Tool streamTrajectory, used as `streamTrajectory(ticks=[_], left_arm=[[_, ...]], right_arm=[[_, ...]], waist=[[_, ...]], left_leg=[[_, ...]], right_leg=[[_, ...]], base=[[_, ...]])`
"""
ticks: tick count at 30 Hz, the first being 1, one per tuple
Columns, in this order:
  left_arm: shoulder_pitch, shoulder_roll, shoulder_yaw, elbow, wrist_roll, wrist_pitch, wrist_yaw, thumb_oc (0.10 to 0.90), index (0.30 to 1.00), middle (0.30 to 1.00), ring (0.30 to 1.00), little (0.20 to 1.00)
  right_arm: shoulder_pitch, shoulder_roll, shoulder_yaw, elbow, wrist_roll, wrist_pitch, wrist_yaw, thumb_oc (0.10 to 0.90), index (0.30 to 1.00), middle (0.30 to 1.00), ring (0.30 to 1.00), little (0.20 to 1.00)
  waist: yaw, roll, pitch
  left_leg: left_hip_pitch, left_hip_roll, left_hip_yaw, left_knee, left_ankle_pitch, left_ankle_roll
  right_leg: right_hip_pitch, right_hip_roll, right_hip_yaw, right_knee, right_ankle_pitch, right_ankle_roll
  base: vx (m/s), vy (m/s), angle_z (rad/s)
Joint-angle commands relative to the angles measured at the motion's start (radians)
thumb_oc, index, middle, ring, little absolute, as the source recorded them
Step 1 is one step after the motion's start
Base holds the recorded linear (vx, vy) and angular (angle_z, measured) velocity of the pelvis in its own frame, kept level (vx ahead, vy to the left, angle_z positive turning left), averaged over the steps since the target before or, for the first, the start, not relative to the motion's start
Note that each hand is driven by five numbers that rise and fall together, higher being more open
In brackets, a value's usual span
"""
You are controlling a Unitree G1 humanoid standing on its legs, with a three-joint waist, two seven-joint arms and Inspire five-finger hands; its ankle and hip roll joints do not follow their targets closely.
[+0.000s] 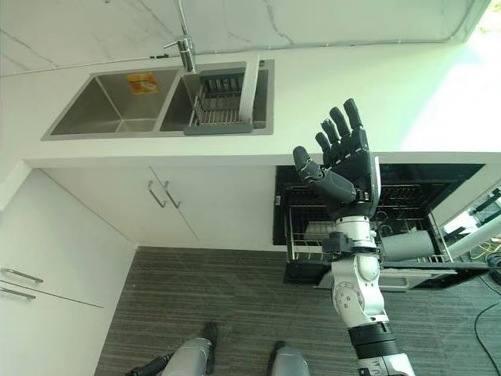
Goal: Place the dishes in the dishwasher.
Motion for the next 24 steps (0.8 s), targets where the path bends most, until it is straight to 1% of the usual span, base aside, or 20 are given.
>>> streamTrajectory(ticks=[1, 2, 4, 5, 7, 8, 9, 10, 11, 12, 14, 15, 19, 22, 23, 24], left_arm=[[0.078, -0.034, -0.072, 0.033, 0.161, 0.049, -0.021, 0.800, 0.900, 0.900, 0.900, 0.900], [0.077, -0.030, -0.078, 0.031, 0.159, 0.047, -0.014, 0.800, 0.900, 0.900, 0.900, 0.900], [0.063, -0.013, -0.084, 0.032, 0.157, 0.060, 0.008, 0.800, 0.900, 0.900, 0.900, 0.900], [0.062, 0.002, -0.088, 0.036, 0.157, 0.066, 0.006, 0.800, 0.900, 0.900, 0.900, 0.900], [0.068, 0.005, -0.093, 0.035, 0.143, 0.064, 0.010, 0.800, 0.900, 0.900, 0.900, 0.900], [0.071, 0.006, -0.092, 0.029, 0.125, 0.063, 0.015, 0.800, 0.900, 0.900, 0.900, 0.900], [0.087, 0.003, -0.088, 0.020, 0.079, 0.061, 0.008, 0.800, 0.900, 0.900, 0.900, 0.900], [0.089, 0.002, -0.087, 0.019, 0.075, 0.059, 0.007, 0.800, 0.900, 0.900, 0.900, 0.900], [0.100, -0.002, -0.075, 0.018, 0.064, 0.055, 0.008, 0.800, 0.900, 0.900, 0.900, 0.900], [0.106, -0.001, -0.070, 0.017, 0.049, 0.045, 0.010, 0.800, 0.900, 0.900, 0.900, 0.900], [0.104, 0.002, -0.068, 0.016, 0.044, 0.044, 0.016, 0.800, 0.900, 0.900, 0.900, 0.900], [0.110, -0.003, -0.065, 0.015, 0.044, 0.047, 0.008, 0.800, 0.900, 0.900, 0.900, 0.900], [0.117, -0.026, -0.068, 0.013, 0.047, 0.035, 0.018, 0.800, 0.900, 0.900, 0.900, 0.900], [0.121, -0.032, -0.068, 0.008, 0.044, 0.028, 0.018, 0.800, 0.900, 0.900, 0.900, 0.900], [0.122, -0.031, -0.070, 0.005, 0.050, 0.030, 0.012, 0.800, 0.900, 0.900, 0.900, 0.900], [0.125, -0.031, -0.072, 0.004, 0.062, 0.027, 0.006, 0.800, 0.900, 0.900, 0.900, 0.900]], right_arm=[[-0.038, -0.016, -0.046, -0.161, -0.026, -0.064, 0.006, 0.800, 0.900, 0.900, 0.900, 0.900], [-0.029, -0.013, -0.043, -0.156, -0.002, -0.070, 0.020, 0.800, 0.900, 0.900, 0.900, 0.900], [-0.001, 0.008, -0.038, -0.147, 0.009, -0.079, 0.036, 0.800, 0.900, 0.900, 0.900, 0.900], [0.006, 0.032, -0.018, -0.136, 0.004, -0.096, 0.057, 0.800, 0.900, 0.900, 0.900, 0.900], [0.011, 0.041, -0.015, -0.139, 0.005, -0.086, 0.084, 0.800, 0.900, 0.900, 0.900, 0.900], [0.007, 0.043, -0.008, -0.132, 0.019, -0.084, 0.104, 0.800, 0.900, 0.900, 0.900, 0.900], [-0.009, 0.041, 0.011, -0.122, 0.040, -0.080, 0.136, 0.800, 0.900, 0.900, 0.900, 0.900], [-0.011, 0.040, 0.013, -0.120, 0.042, -0.079, 0.140, 0.800, 0.900, 0.900, 0.900, 0.900], [-0.025, 0.038, 0.017, -0.115, 0.052, -0.061, 0.156, 0.800, 0.900, 0.900, 0.900, 0.900], [-0.048, 0.040, 0.027, -0.096, 0.056, -0.055, 0.168, 0.800, 0.900, 0.900, 0.900, 0.900], [-0.067, 0.021, 0.037, -0.077, 0.063, -0.063, 0.161, 0.800, 0.900, 0.900, 0.900, 0.900], [-0.073, 0.022, 0.037, -0.072, 0.061, -0.059, 0.178, 0.800, 0.900, 0.900, 0.900, 0.900], [-0.085, 0.017, 0.033, -0.080, 0.053, -0.033, 0.182, 0.800, 0.900, 0.900, 0.900, 0.900], [-0.092, 0.011, 0.032, -0.086, 0.041, -0.017, 0.184, 0.800, 0.900, 0.900, 0.900, 0.900], [-0.094, 0.007, 0.032, -0.087, 0.038, -0.015, 0.183, 0.800, 0.900, 0.900, 0.900, 0.900], [-0.094, 0.005, 0.031, -0.088, 0.038, -0.011, 0.184, 0.800, 0.900, 0.900, 0.900, 0.900]], waist=[[-0.006, -0.039, -0.030], [-0.002, -0.038, -0.034], [0.001, -0.037, -0.043], [-0.012, -0.024, -0.039], [-0.017, -0.023, -0.031], [-0.018, -0.024, -0.024], [-0.015, -0.043, -0.008], [-0.012, -0.047, -0.006], [0.006, -0.058, -0.003], [0.021, -0.058, -0.005], [0.015, -0.071, -0.006], [0.024, -0.079, -0.015], [0.030, -0.098, -0.019], [0.039, -0.124, -0.008], [0.046, -0.136, -0.001], [0.054, -0.141, 0.010]], left_leg=[[-0.007, -0.039, 0.033, 0.037, -0.038, 0.019], [0.011, -0.063, 0.013, 0.037, -0.056, 0.029], [0.053, -0.106, -0.003, 0.037, -0.092, 0.071], [0.093, -0.124, -0.014, 0.037, -0.120, 0.116], [0.111, -0.125, 0.000, 0.037, -0.132, 0.129], [0.120, -0.123, 0.016, 0.037, -0.140, 0.131], [0.132, -0.119, 0.076, 0.037, -0.145, 0.115], [0.134, -0.120, 0.086, 0.037, -0.145, 0.113], [0.139, -0.119, 0.118, 0.037, -0.145, 0.108], [0.139, -0.109, 0.135, 0.037, -0.144, 0.108], [0.135, -0.129, 0.117, 0.037, -0.140, 0.113], [0.133, -0.128, 0.131, 0.037, -0.137, 0.105], [0.144, -0.142, 0.132, 0.037, -0.129, 0.095], [0.173, -0.176, 0.128, 0.037, -0.123, 0.099], [0.183, -0.185, 0.126, 0.037, -0.086, 0.095], [0.158, -0.190, 0.115, 0.101, -0.068, 0.092]], right_leg=[[0.206, 0.009, -0.113, -0.136, -0.048, 0.079], [0.211, -0.004, -0.108, -0.136, -0.044, 0.091], [0.234, -0.018, -0.118, -0.136, -0.032, 0.097], [0.231, -0.004, -0.133, -0.124, 0.059, 0.108], [0.184, 0.002, -0.151, -0.064, 0.081, 0.112], [0.157, 0.017, -0.169, -0.065, 0.086, 0.109], [0.138, 0.062, -0.229, -0.136, 0.068, 0.082], [0.135, 0.063, -0.235, -0.136, 0.061, 0.079], [0.129, 0.044, -0.282, -0.136, 0.053, 0.074], [0.123, 0.019, -0.307, -0.136, 0.064, 0.080], [0.101, 0.030, -0.245, -0.136, 0.052, 0.073], [0.101, 0.025, -0.262, -0.136, 0.037, 0.067], [0.096, 0.024, -0.238, -0.136, 0.022, 0.053], [0.101, 0.011, -0.211, -0.136, 0.022, 0.043], [0.106, 0.002, -0.203, -0.136, 0.021, 0.038], [0.114, 0.000, -0.196, -0.136, 0.020, 0.033]], base=[[0.16, 0.437, -0.56], [0.14, 0.305, -0.69], [0.24, 0.401, -0.81], [0.21, 0.333, -0.79], [0.07, 0.155, -0.69], [0.04, 0.027, -0.76], [0.04, -0.016, -0.87], [0.07, -0.036, -1.26], [0.03, -0.024, -1.28], [0.05, -0.090, -1.05], [0.11, -0.140, -0.85], [0.15, -0.124, -0.52], [0.14, -0.102, 0.18], [0.16, -0.137, 0.22], [0.12, -0.129, 0.18], [0.11, -0.120, 0.11]])
